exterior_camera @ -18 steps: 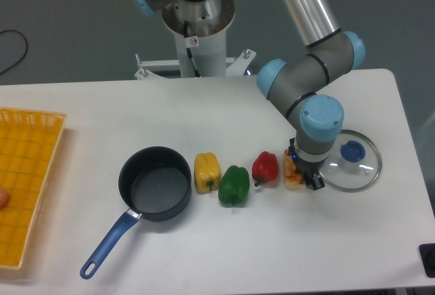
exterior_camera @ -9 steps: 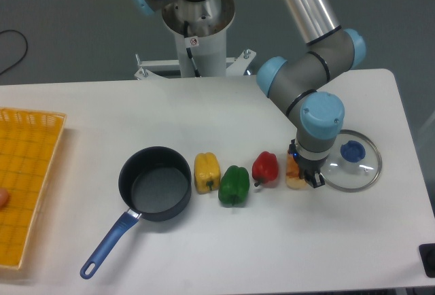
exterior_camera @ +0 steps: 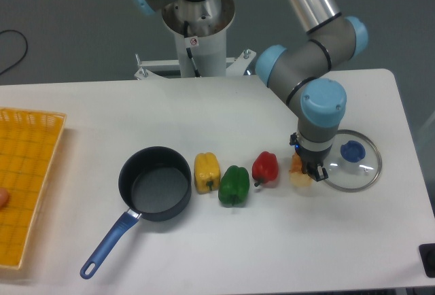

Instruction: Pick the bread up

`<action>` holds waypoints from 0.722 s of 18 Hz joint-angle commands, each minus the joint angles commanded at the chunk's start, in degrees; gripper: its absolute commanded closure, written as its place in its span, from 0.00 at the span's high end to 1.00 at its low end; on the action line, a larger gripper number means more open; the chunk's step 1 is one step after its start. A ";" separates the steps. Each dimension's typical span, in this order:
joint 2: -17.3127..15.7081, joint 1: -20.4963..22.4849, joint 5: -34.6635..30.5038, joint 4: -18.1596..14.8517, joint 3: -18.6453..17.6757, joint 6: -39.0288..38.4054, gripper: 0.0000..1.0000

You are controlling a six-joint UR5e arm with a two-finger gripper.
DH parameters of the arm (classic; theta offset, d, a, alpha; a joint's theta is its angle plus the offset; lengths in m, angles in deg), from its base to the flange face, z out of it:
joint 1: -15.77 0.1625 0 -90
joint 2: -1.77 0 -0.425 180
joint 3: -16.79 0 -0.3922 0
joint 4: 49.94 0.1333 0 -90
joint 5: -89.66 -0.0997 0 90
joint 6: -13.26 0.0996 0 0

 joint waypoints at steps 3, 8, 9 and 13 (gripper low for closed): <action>-1.93 -0.26 0.00 -2.20 -0.09 -0.09 0.01; -3.96 -0.62 0.35 -4.66 0.00 -0.35 0.01; -3.96 -0.79 0.35 -4.66 -0.09 -0.35 0.01; -4.84 -1.14 0.35 -4.75 -0.18 -0.44 0.02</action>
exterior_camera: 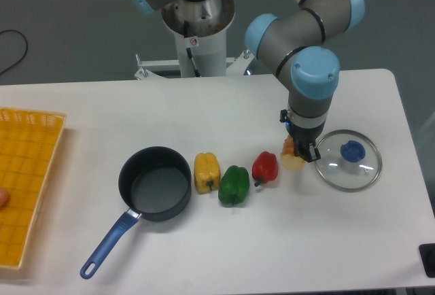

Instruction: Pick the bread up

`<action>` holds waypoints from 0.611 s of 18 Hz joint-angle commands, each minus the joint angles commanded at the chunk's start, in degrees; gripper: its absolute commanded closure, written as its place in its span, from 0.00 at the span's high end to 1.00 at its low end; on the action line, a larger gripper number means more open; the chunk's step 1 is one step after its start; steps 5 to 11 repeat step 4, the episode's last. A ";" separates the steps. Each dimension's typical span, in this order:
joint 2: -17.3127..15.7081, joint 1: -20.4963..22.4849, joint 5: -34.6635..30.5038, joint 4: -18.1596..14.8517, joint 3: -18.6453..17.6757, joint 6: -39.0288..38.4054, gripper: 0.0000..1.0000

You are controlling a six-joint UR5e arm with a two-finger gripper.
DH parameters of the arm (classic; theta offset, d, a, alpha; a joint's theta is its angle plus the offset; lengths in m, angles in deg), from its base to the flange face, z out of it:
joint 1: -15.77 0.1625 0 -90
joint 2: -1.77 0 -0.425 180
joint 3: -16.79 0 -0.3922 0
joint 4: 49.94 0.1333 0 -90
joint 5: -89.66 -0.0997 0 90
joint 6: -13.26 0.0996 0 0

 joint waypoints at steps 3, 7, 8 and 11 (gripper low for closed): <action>-0.44 -0.17 0.00 -0.17 0.09 0.00 0.02; -0.44 -0.18 0.00 -0.35 0.09 -0.09 0.02; -0.44 -0.18 0.00 -0.35 0.09 -0.09 0.02; -0.44 -0.18 0.00 -0.35 0.09 -0.09 0.02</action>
